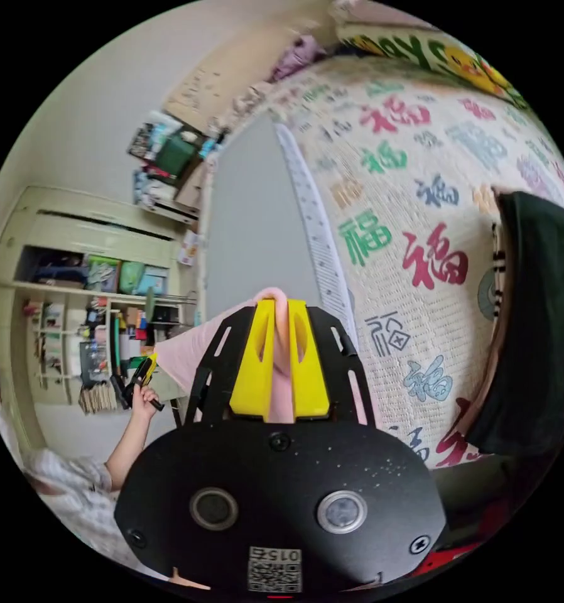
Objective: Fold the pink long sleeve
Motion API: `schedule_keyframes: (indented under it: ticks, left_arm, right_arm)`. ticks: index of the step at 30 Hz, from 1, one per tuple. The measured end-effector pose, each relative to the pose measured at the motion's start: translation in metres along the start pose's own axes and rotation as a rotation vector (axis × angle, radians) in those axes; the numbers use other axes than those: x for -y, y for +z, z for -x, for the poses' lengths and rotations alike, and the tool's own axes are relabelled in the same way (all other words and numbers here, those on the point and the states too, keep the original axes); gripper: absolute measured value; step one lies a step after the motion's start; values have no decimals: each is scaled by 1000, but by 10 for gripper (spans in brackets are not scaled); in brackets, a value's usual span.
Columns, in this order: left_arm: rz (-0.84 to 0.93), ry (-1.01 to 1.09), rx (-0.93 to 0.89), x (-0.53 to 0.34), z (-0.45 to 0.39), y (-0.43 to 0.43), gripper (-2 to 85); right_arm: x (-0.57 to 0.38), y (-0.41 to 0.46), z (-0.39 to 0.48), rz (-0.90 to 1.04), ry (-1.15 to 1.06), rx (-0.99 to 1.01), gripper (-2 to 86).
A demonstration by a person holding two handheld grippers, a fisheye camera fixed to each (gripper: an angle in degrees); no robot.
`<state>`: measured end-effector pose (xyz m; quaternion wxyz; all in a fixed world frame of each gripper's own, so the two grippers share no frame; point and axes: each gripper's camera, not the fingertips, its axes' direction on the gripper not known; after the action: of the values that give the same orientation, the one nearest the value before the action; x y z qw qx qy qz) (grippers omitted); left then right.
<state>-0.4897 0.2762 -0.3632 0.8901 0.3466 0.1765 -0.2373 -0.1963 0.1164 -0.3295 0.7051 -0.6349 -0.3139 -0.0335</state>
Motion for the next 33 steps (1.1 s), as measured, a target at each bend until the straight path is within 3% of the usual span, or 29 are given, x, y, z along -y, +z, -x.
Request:
schedule_keyframes:
  ticks: [2, 4, 9, 12, 18, 21, 24, 29, 33]
  left_arm:
    - [-1, -44, -31, 3, 7, 0, 12]
    - [11, 13, -81, -4, 1, -11, 28]
    - [257, -57, -85, -57, -1, -22, 89]
    - [310, -142, -97, -75, 7, -16, 110]
    - [393, -192, -135, -60, 12, 12, 110]
    - [524, -184, -180, -47, 9, 29, 57]
    - [480, -168, -307, -14, -2, 15, 21]
    - [253, 28, -548, 121, -69, -3, 15]
    - [-2, 109, -599, 232, -122, -18, 45]
  right_arm:
    - [0, 30, 18, 52, -6, -55, 24]
    - [-21, 38, 39, 104, -85, 66, 32]
    - [-106, 75, 70, 289, -102, 150, 72]
    - [-138, 111, 75, 328, -33, 137, 107]
    - [-147, 184, 91, 475, 64, 197, 115]
    - [-140, 193, 102, 524, 115, 254, 75]
    - [-112, 175, 118, 497, 185, 379, 33]
    - [60, 105, 236, 203, -83, 500, 25]
    - [167, 69, 335, -14, -265, 423, 49]
